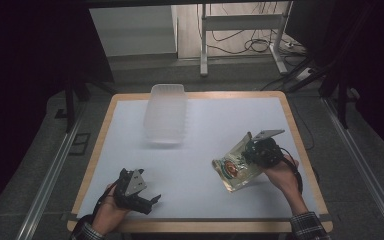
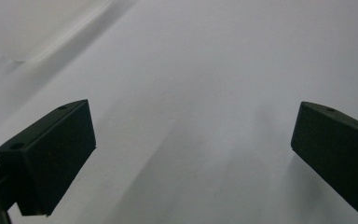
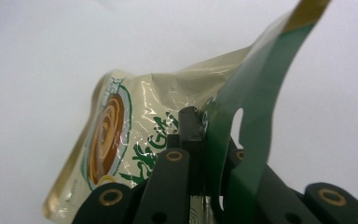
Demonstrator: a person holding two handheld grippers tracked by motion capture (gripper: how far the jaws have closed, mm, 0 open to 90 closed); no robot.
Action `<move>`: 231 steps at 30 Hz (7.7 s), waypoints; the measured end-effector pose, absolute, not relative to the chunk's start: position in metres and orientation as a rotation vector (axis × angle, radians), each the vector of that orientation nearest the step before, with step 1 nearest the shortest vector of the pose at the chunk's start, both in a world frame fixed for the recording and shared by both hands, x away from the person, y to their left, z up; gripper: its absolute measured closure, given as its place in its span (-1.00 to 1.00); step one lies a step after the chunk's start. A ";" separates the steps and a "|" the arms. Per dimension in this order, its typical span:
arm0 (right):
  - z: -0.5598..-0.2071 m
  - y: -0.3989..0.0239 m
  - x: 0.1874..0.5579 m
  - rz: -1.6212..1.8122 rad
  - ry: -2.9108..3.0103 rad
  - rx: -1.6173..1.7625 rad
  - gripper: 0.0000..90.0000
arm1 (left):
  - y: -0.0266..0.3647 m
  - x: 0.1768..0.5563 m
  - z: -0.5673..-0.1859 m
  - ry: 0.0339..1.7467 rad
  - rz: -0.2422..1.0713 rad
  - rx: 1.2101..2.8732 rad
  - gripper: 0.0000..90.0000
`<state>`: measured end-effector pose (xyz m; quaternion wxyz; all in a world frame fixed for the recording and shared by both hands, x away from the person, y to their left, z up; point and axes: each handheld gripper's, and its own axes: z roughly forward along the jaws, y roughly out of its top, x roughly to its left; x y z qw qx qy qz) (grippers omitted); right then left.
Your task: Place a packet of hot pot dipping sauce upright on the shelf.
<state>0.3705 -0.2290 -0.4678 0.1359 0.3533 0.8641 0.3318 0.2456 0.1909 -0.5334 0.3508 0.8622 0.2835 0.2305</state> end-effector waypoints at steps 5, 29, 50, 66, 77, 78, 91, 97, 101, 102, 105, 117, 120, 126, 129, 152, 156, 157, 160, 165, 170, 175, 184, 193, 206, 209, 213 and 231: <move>-0.457 -0.227 0.367 1.002 2.500 1.002 0.99 | 0.191 0.246 -0.533 0.734 0.599 2.233 -1.00; -0.408 -0.214 0.363 1.065 2.472 0.873 0.99 | 0.192 0.245 -0.532 0.739 0.606 2.224 -1.00; -0.385 -0.197 0.412 1.088 2.472 0.810 0.99 | 0.193 0.246 -0.531 0.742 0.603 2.215 -1.00; -0.379 -0.170 0.454 1.125 2.472 0.786 0.99 | 0.194 0.245 -0.531 0.747 0.599 2.203 -1.00; -0.375 -0.136 0.482 1.153 2.525 0.704 0.99 | 0.193 0.245 -0.531 0.737 0.602 2.210 -1.00; -0.375 -0.136 0.482 1.153 2.525 0.704 0.99 | 0.193 0.245 -0.531 0.737 0.602 2.210 -1.00; -0.375 -0.088 0.506 1.128 2.606 0.598 0.99 | 0.193 0.245 -0.531 0.729 0.603 2.215 -1.00; -0.377 -0.070 0.517 1.097 2.648 0.563 0.99 | 0.193 0.244 -0.531 0.724 0.606 2.220 -1.00; -0.378 -0.059 0.524 1.071 2.668 0.531 0.99 | 0.193 0.244 -0.531 0.724 0.605 2.220 -1.00; -0.378 -0.056 0.526 1.068 2.672 0.535 0.99 | 0.193 0.244 -0.531 0.723 0.606 2.221 -1.00; -0.376 -0.047 0.531 1.061 2.673 0.514 0.99 | 0.193 0.244 -0.531 0.722 0.606 2.222 -1.00; -0.377 -0.003 0.534 1.017 2.666 0.446 0.99 | 0.192 0.244 -0.531 0.718 0.608 2.221 -1.00; -0.378 0.005 0.534 1.019 2.665 0.430 0.99 | 0.192 0.244 -0.531 0.717 0.607 2.224 -1.00; -0.380 0.013 0.534 1.036 2.658 0.433 0.99 | 0.192 0.244 -0.531 0.714 0.609 2.227 -1.00; -0.380 0.018 0.534 1.050 2.658 0.426 0.99 | 0.192 0.244 -0.531 0.713 0.610 2.227 -1.00; -0.406 0.031 0.532 1.036 2.664 0.429 0.57 | 0.190 0.243 -0.532 0.705 0.606 2.244 -1.00; -0.407 0.026 0.531 1.057 2.654 0.452 0.46 | 0.190 0.243 -0.532 0.705 0.607 2.242 -1.00; -0.407 0.024 0.531 1.058 2.652 0.457 0.43 | 0.190 0.243 -0.532 0.703 0.608 2.244 -1.00; -0.407 0.021 0.530 1.062 2.651 0.466 0.33 | 0.190 0.243 -0.532 0.704 0.608 2.245 -1.00; -0.406 0.017 0.527 1.078 2.646 0.469 0.22 | 0.189 0.243 -0.533 0.704 0.608 2.247 -1.00; -0.405 0.013 0.524 1.086 2.642 0.474 0.09 | 0.190 0.243 -0.533 0.705 0.608 2.246 -1.00; -0.404 0.009 0.520 1.094 2.642 0.481 -0.02 | 0.189 0.243 -0.533 0.704 0.607 2.248 -1.00; -0.405 0.002 0.516 1.111 2.641 0.511 -0.19 | 0.190 0.243 -0.533 0.706 0.606 2.246 -1.00; -0.403 -0.010 0.513 1.143 2.638 0.552 -0.27 | 0.189 0.243 -0.533 0.700 0.603 2.252 -1.00; -0.401 -0.029 0.506 1.182 2.610 0.599 -0.44 | 0.189 0.243 -0.533 0.695 0.604 2.251 -1.00; -0.401 -0.032 0.503 1.186 2.607 0.599 -0.51 | 0.189 0.243 -0.533 0.697 0.607 2.250 -1.00; -0.400 -0.038 0.500 1.212 2.604 0.602 -0.57 | 0.189 0.243 -0.533 0.696 0.606 2.252 -1.00; -0.400 -0.065 0.485 1.256 2.568 0.640 -0.79 | 0.188 0.243 -0.534 0.701 0.605 2.252 -1.00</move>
